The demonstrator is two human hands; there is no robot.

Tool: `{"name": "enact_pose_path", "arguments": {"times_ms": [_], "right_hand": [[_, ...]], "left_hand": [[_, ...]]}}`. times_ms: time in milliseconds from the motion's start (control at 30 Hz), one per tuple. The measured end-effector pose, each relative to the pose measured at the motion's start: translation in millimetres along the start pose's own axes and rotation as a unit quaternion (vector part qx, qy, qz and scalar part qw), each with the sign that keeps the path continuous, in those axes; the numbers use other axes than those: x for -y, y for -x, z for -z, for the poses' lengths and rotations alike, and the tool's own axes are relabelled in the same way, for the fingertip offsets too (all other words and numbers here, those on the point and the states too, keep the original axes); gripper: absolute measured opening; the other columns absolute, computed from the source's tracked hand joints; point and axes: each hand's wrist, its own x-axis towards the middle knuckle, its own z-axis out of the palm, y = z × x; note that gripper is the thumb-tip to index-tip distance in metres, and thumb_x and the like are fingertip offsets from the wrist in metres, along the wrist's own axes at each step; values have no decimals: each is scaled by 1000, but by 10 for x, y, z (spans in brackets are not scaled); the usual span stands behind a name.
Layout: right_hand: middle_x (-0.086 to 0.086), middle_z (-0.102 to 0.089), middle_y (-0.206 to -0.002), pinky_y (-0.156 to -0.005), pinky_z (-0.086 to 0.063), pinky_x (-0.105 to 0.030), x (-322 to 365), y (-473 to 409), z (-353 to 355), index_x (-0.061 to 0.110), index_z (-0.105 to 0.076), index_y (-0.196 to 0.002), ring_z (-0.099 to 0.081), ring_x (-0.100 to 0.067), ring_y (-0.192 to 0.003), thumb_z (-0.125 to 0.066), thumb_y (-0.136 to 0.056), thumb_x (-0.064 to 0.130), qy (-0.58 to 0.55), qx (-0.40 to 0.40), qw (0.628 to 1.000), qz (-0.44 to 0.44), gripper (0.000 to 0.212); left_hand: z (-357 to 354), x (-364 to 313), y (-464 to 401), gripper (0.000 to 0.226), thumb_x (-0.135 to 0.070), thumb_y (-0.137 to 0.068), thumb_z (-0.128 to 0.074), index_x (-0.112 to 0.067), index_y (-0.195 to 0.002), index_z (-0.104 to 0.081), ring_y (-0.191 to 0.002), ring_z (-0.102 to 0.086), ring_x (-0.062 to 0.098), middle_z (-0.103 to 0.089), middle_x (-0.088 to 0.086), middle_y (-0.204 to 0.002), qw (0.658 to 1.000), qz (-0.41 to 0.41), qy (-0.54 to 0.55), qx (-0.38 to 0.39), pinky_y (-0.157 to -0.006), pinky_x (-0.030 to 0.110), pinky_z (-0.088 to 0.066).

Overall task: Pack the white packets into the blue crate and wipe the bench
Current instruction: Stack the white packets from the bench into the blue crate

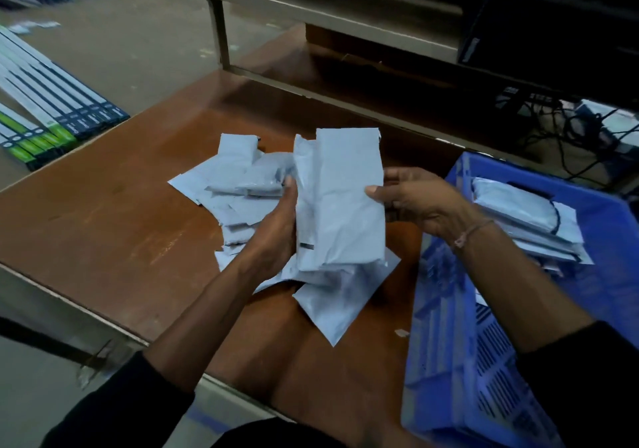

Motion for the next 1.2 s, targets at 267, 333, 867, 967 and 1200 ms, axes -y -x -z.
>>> {"name": "enact_pose_path", "arguments": {"times_ms": [267, 333, 867, 967, 1200], "right_hand": [[-23, -73, -88, -64, -62, -39, -190, 376, 439, -14, -57, -114, -73, -24, -65, -84, -78, 10, 46, -112, 992, 27, 50], [-18, -72, -93, -63, -61, -39, -233, 447, 587, -3, -56, -117, -74, -26, -74, -91, -71, 23, 91, -168, 979, 63, 63], [-6, -70, -124, -91, -57, -30, -381, 1355, 2100, 5, -56, -132, -68, -16, -113, -85, -74, 4, 112, -198, 942, 248, 64], [-3, -70, -124, -89, -57, -25, -567, 1546, 2419, 9, -56, -133, -69, -13, -110, -82, -78, 6, 85, -229, 946, 211, 61], [-6, -69, -102, -56, -53, -11, -1078, 1759, 2631, -2, -65, -116, -68, 1, -63, -75, -83, -5, 75, -312, 945, 70, 35]], "left_hand": [[-411, -59, 31, 80, -30, -77, -90, -31, -142, -42, -122, -60, -3, -60, -16, -134, 949, -136, -274, 82, -98, 20, -53], [-521, -149, 15, 85, -28, -80, -89, -29, -148, -38, -122, -54, -12, -56, -21, -135, 924, -176, -325, 101, -95, 10, -48], [-1991, -778, -202, 89, -35, -75, -79, -44, -151, -35, -123, -57, 7, -56, -16, -140, 682, -282, -611, 286, -104, 41, -49], [-2288, -709, -285, 76, -43, -78, -84, -40, -144, -47, -114, -60, 4, -60, -18, -132, 694, -287, -602, 270, -98, 34, -52], [-2731, -103, -657, 69, -68, -67, -82, -26, -116, -57, -106, -61, 18, -62, -3, -115, 701, -218, -653, 189, -88, 41, -54]]}}
